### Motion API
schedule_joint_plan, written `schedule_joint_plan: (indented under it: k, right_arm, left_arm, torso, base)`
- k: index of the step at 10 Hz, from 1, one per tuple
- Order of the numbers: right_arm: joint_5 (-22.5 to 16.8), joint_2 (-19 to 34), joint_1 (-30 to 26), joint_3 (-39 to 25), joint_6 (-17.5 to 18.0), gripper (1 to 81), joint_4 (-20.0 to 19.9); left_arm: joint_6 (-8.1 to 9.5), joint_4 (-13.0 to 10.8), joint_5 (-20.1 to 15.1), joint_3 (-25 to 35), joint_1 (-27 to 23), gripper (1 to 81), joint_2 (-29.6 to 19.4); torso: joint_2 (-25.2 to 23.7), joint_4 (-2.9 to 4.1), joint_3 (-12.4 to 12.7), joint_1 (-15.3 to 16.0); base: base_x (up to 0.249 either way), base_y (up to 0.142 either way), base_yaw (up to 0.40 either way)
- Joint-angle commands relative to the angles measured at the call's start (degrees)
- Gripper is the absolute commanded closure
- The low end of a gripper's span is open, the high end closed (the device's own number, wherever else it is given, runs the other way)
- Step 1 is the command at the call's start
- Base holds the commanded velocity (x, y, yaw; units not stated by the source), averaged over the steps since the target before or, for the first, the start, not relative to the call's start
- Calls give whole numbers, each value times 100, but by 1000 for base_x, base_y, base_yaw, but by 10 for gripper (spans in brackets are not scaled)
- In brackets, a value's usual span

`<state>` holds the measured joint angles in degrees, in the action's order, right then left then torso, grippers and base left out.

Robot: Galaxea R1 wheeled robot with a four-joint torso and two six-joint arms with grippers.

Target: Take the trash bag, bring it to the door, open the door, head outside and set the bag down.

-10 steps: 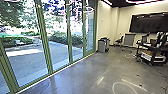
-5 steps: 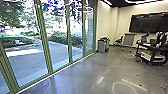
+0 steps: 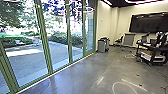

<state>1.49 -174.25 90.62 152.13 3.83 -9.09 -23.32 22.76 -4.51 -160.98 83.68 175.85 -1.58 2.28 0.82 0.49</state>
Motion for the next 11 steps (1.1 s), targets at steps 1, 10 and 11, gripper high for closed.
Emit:
schedule_joint_plan:
  k: [1, 10, 11]
  right_arm:
    - [-333, -33, -286, -35, -22, 10, 66]
    - [-333, -33, -295, -17, -22, 10, 57]
    - [-333, -33, -294, -17, -22, 10, 57]
  left_arm:
    - [-32, -17, -358, -22, -338, 811, -6]
    - [-23, -9, -314, -22, -338, 811, -23]
    - [-23, -8, -314, -22, -338, 811, -23]
  torso:
    - [0, 0, 0, 0]
    - [0, 0, 2, -9]
    - [-2, 0, 2, -9]
  base:
    - [71, 0, 0]
    - [125, 0, 0]
    - [135, 0, 0]
